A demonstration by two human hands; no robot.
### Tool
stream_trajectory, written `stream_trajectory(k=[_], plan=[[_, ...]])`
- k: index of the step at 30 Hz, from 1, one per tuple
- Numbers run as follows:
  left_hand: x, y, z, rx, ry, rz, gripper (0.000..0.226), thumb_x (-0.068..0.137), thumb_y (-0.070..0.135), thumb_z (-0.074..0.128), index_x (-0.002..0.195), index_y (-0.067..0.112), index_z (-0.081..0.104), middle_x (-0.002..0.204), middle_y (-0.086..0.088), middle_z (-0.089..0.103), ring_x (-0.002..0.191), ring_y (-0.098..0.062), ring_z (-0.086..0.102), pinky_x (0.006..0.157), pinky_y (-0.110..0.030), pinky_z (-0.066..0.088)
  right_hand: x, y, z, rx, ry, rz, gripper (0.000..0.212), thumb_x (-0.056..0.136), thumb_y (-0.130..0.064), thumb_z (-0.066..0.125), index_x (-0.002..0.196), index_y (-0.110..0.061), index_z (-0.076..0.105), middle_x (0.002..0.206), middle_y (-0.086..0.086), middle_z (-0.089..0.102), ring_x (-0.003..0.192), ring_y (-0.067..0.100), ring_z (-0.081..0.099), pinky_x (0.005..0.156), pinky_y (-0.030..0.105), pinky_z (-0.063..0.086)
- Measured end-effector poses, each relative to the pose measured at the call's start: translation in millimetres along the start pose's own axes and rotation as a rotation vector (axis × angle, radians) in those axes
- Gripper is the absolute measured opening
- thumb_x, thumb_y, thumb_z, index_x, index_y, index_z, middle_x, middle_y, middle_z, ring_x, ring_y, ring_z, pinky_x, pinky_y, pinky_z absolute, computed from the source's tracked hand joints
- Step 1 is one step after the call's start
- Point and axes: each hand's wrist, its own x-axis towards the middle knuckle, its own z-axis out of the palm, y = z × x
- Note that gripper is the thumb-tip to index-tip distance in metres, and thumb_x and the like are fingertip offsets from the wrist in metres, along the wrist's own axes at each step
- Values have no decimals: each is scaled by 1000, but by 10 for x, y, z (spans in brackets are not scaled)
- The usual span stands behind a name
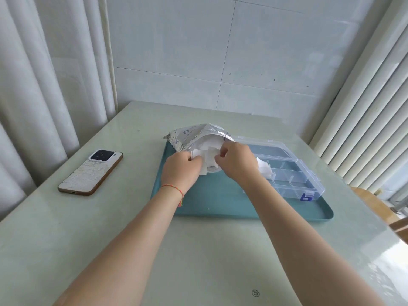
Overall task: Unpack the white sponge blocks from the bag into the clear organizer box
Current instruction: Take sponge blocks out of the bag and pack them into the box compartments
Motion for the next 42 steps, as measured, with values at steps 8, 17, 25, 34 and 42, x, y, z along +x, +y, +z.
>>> stream_trajectory(k=[8, 17, 25, 34, 42], plan=[[-54, 99, 47, -409, -169, -124, 23, 90, 4, 44, 93, -7, 63, 84, -19, 66, 61, -30, 72, 47, -30, 55, -132, 185, -458, 603, -126, 44, 8, 83, -4, 65, 87, -9, 60, 67, 5, 67, 41, 18, 54, 44, 25, 37], [-93, 158, -3, -789, -437, -259, 31, 101, 18, 41, 110, 3, 66, 99, -22, 73, 83, -38, 71, 56, -31, 58, -164, 134, -333, 526, -295, -9, 8, 88, -16, 68, 87, -9, 66, 66, -3, 70, 42, 13, 50, 45, 19, 35], [-58, 56, 67, -501, -261, -178, 25, 90, -1, 45, 98, -2, 69, 83, -19, 72, 61, -30, 69, 52, -30, 57, -15, 178, -156, -59, -87, -144, 16, 86, -28, 66, 101, -24, 62, 94, -7, 57, 88, 21, 59, 68, 31, 47], [-42, 72, 58, -576, -206, -195, 25, 92, -1, 41, 94, 5, 65, 90, -26, 70, 63, -34, 70, 55, -33, 60, -17, 215, -66, -293, -16, -251, 16, 95, -15, 48, 101, -18, 62, 110, 3, 52, 85, 31, 57, 62, 33, 42], [-65, 167, 40, -997, -305, -332, 30, 100, 10, 41, 116, -10, 56, 99, -32, 66, 79, -40, 66, 57, -34, 60, -231, 126, -445, 788, -96, 144, 11, 89, -15, 66, 82, -8, 72, 61, 1, 62, 35, 12, 38, 40, 17, 30]])
